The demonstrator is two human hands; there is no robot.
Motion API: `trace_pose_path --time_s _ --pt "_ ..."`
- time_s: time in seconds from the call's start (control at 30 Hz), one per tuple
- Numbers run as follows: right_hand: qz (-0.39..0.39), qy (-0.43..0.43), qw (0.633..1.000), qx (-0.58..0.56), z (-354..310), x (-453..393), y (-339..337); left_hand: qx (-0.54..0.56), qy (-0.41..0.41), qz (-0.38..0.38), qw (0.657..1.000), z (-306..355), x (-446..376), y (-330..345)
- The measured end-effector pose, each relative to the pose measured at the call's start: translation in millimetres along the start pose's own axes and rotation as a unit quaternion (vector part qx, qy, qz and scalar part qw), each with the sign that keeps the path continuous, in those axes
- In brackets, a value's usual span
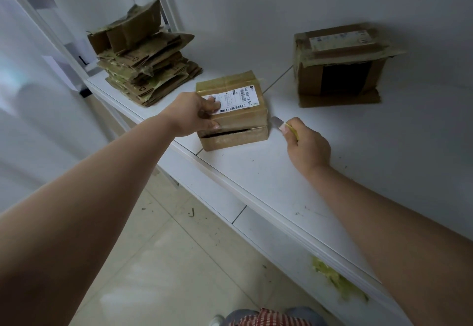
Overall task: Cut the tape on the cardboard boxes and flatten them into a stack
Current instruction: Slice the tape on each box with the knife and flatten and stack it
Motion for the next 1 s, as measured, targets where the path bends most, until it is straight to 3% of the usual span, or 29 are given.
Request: trace_pose_path --time_s 0.53,0.73,0.9,1.0 --pt "-0.029 -0.047 0.988 0.147 -9 14 0 -0.003 -0.014 -0.003 1.000 0 4 3" --pt "0.037 -0.031 0.991 0.123 -5 16 0 -0.167 -0.103 0.091 0.976 20 7 5" --pt "0.078 -0.048 0.992 0.089 -4 11 2 -0.098 -0.111 0.122 0.981 13 3 -19" --pt "0.107 -0.088 0.986 0.096 -7 13 -2 -0.025 -0.066 -0.004 0.998 -2 7 -13"
Point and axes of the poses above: each hand's wrist, its own x-axis away from the middle knuckle, its own y-axis out of the palm, z = x × y, the point moved 5 cm from there along -x, towards the middle knuckle, and after that the axes turned 1 degree about -x, right-handed, at the moved point
